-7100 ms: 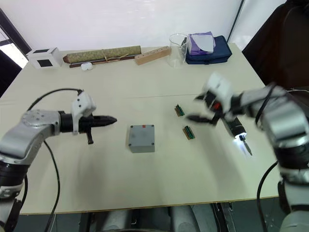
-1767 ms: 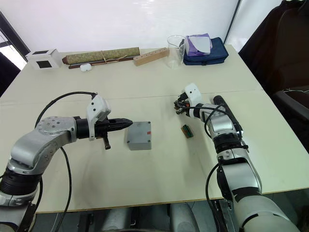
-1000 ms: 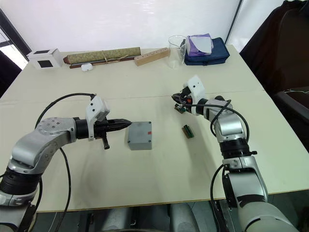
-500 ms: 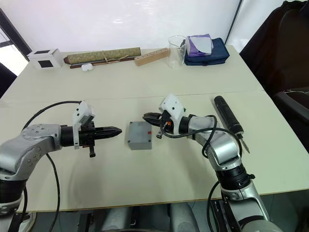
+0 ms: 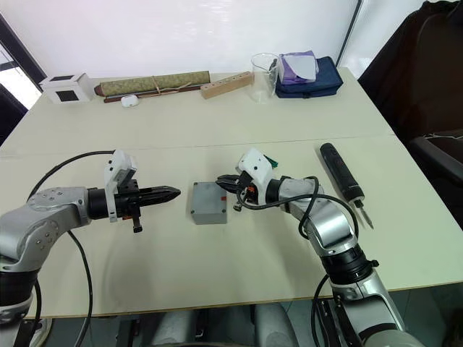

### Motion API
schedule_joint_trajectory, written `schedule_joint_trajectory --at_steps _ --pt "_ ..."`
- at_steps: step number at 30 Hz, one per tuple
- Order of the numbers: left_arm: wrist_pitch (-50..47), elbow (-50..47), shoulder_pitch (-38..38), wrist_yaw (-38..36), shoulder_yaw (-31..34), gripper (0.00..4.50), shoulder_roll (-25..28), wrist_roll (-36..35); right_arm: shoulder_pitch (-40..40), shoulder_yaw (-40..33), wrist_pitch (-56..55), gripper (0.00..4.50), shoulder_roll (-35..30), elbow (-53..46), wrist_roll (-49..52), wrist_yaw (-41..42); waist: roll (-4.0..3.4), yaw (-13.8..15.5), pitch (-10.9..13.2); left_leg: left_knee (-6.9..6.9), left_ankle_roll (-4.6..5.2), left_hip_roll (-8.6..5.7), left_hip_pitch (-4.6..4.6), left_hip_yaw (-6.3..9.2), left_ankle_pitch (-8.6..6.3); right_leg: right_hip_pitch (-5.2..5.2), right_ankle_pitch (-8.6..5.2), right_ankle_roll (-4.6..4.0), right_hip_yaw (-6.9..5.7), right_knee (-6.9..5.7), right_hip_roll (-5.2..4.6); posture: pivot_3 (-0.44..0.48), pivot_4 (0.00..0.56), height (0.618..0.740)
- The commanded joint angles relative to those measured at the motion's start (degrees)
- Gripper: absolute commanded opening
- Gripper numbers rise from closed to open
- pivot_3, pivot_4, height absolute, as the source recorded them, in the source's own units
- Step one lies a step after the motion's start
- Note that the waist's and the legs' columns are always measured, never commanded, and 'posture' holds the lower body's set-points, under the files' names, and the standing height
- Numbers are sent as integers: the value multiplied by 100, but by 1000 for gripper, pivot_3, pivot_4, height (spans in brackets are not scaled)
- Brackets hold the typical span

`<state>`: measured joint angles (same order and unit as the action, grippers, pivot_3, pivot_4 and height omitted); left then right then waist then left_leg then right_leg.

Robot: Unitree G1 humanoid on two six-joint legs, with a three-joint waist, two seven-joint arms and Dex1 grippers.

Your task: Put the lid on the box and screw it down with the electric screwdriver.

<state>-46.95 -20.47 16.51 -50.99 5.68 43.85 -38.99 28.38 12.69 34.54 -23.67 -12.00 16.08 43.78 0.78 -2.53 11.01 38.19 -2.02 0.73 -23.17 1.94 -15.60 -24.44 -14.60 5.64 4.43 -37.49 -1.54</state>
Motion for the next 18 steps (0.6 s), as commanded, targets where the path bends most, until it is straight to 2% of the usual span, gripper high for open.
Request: schedule_joint_trajectory --at_steps 1,18 --pt "56 -115 75 0 72 0 3 -69 125 -110 -153 92 -38 -35 -23 -8 0 0 0 0 0 0 0 0 0 0 0 0 0 0 0 0 150 740" --pt "146 -59 93 34 -7 0 -34 18 168 -158 -175 92 -131 135 -55 -31 0 2 0 0 0 0 0 0 0 0 0 0 0 0 0 0 150 740"
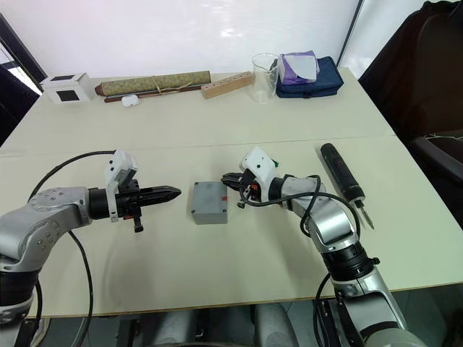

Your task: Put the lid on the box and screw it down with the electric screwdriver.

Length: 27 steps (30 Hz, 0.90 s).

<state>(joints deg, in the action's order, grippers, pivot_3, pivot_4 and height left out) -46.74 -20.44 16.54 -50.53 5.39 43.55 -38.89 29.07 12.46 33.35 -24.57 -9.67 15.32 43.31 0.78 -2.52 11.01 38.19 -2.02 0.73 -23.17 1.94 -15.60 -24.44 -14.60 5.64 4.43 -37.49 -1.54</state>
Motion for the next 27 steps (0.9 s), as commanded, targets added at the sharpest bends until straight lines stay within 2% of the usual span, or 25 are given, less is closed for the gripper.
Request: schedule_joint_trajectory --at_steps 1,13,17,21,24,26,27 --pt "128 -60 94 -14 19 0 -5 12 94 -131 -55 92 -37 -96 20 11 0 1 0 0 0 0 0 0 0 0 0 0 0 0 0 0 150 740" --pt "109 -103 89 29 6 0 -45 35 119 41 -166 92 -3 -23 -124 35 0 1 0 0 0 0 0 0 0 0 0 0 0 0 0 0 150 740" --pt "103 -106 90 40 -1 0 -68 51 123 33 -176 1303 -28 -26 -143 99 0 1 0 0 0 0 0 0 0 0 0 0 0 0 0 0 150 740" --pt "104 -101 101 52 -12 0 -101 63 123 -11 -159 2945 -62 -62 -141 155 0 0 0 0 0 0 0 0 0 0 0 0 0 0 0 0 150 740" --pt "104 -113 102 65 -27 0 -126 71 112 -59 -119 4017 -106 -142 -106 188 0 0 0 0 0 0 0 0 0 0 0 0 0 0 0 0 150 740" --pt "105 -127 108 73 -32 0 -148 66 103 -181 -7 4472 -131 -265 16 188 0 0 0 0 0 0 0 0 0 0 0 0 0 0 0 0 150 740" --pt "99 -122 135 73 -20 0 -174 37 107 -298 111 4472 -165 -364 130 193 0 1 0 0 0 0 0 0 0 0 0 0 0 0 0 0 150 740"
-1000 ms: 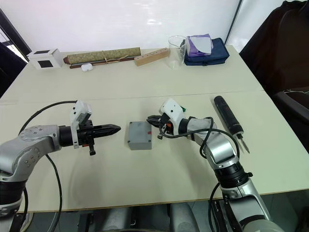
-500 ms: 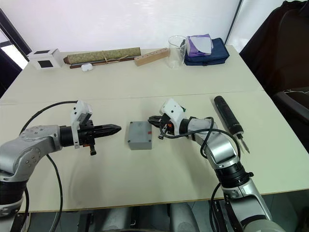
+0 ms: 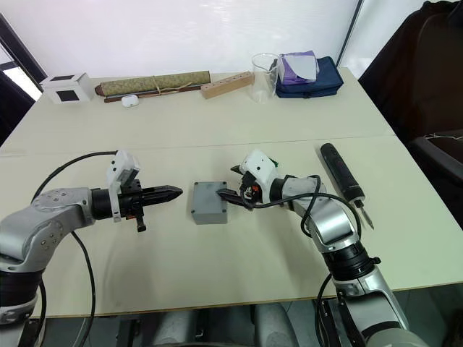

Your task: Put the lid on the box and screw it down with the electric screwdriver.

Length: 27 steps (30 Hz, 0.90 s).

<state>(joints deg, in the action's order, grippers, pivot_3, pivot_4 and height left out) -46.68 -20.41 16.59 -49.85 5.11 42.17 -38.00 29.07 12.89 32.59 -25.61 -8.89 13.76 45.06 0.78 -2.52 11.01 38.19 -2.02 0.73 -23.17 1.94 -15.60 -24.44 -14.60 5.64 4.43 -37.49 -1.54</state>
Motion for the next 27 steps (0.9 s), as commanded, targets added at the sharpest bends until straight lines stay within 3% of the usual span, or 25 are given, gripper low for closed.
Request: schedule_joint_trajectory --at_steps 1,8,12,17,20,27 --pt "85 -119 167 4 17 0 -60 -84 113 -467 313 4472 -97 -529 401 17 0 2 0 0 0 0 0 0 0 0 0 0 0 0 0 0 150 740" --pt "37 -144 609 -171 -123 0 -142 -214 458 -1780 1836 4472 -526 -911 1419 -263 -1 13 1 1 0 -1 -1 1 0 0 0 0 0 0 -1 0 150 740" --pt "489 -335 1122 -607 -726 0 -165 68 1112 -2052 3233 4472 -2558 -170 1295 83 -16 111 10 4 -1 -14 -16 0 1 -7 0 0 0 8 -14 0 150 740" --pt "518 -529 1345 -835 -1001 0 -296 -46 1726 -1044 3898 4472 -3772 1245 738 188 -2 104 1 -1 1 -4 -9 -18 0 -2 -1 -1 7 31 -6 0 150 740" --pt "606 -508 1453 -875 -1121 0 -404 10 2103 -123 4070 4472 -4183 2050 628 1075 -7 29 4 -7 1 6 -4 -21 0 -3 -1 -1 10 28 7 0 150 740" --pt "628 -605 1440 -816 -1281 0 -511 88 3093 1422 3730 4472 -3952 3740 32 2526 -13 -38 7 -6 1 5 -3 -27 0 -7 0 1 18 26 8 0 150 740"
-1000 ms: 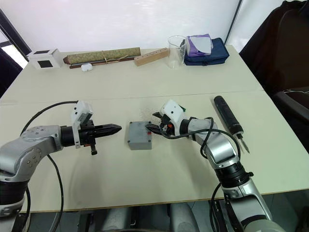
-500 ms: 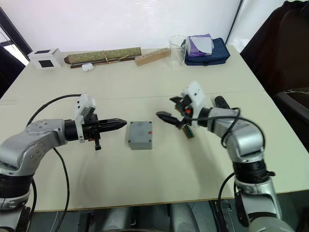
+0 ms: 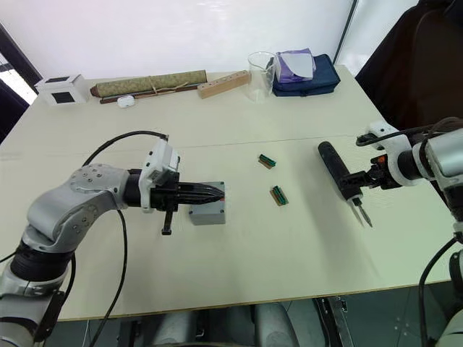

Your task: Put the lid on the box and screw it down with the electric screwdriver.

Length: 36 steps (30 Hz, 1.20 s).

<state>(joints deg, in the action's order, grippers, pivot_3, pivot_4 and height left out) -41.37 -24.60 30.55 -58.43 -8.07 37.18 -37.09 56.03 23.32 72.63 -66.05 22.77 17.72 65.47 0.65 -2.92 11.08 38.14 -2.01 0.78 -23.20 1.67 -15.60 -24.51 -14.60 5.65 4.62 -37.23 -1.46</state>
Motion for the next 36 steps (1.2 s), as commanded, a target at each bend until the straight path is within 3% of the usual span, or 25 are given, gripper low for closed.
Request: schedule_joint_trajectory --at_steps 1,8,16,19,24,32,36 --pt "76 -222 21 72 37 0 -24 -11 520 524 -391 4472 178 838 -495 609 0 12 0 0 0 0 0 0 0 0 0 0 -1 0 0 0 150 740" --pt "-166 -566 -269 403 216 0 -5 -183 1081 1050 -1444 4472 769 2429 -1421 1255 0 43 0 2 -1 -4 -5 3 0 0 0 1 -2 0 -6 0 150 740" --pt "-451 -956 -621 889 502 0 100 -392 1226 1143 -2887 4472 1589 4158 -2443 1230 6 22 -3 4 -2 -7 0 4 1 2 1 1 -2 -4 -8 0 150 740" --pt "-578 -1097 -743 1059 623 0 137 -509 1273 1093 -3133 3835 1853 4547 -2697 1277 15 16 -9 5 -2 -6 9 5 1 12 1 0 -3 -5 -7 0 150 740" --pt "-672 -1251 -882 1257 704 0 171 -625 1375 832 -3301 2175 2129 4953 -2982 1158 24 15 -14 4 -2 -6 18 8 1 19 1 0 -4 -8 -6 0 150 740" --pt "-719 -1439 -1161 1529 851 0 243 -720 1228 765 -3773 2142 2396 5097 -3523 1443 34 -103 -18 -8 -2 -3 99 22 0 108 -2 -3 -12 1 1 0 150 740" --pt "-636 -1312 -1162 1551 844 0 240 -705 1625 248 -3819 2142 2339 5123 -3376 1070 34 -114 -18 -9 -2 -2 101 24 0 110 -2 -3 -14 0 1 0 150 740"
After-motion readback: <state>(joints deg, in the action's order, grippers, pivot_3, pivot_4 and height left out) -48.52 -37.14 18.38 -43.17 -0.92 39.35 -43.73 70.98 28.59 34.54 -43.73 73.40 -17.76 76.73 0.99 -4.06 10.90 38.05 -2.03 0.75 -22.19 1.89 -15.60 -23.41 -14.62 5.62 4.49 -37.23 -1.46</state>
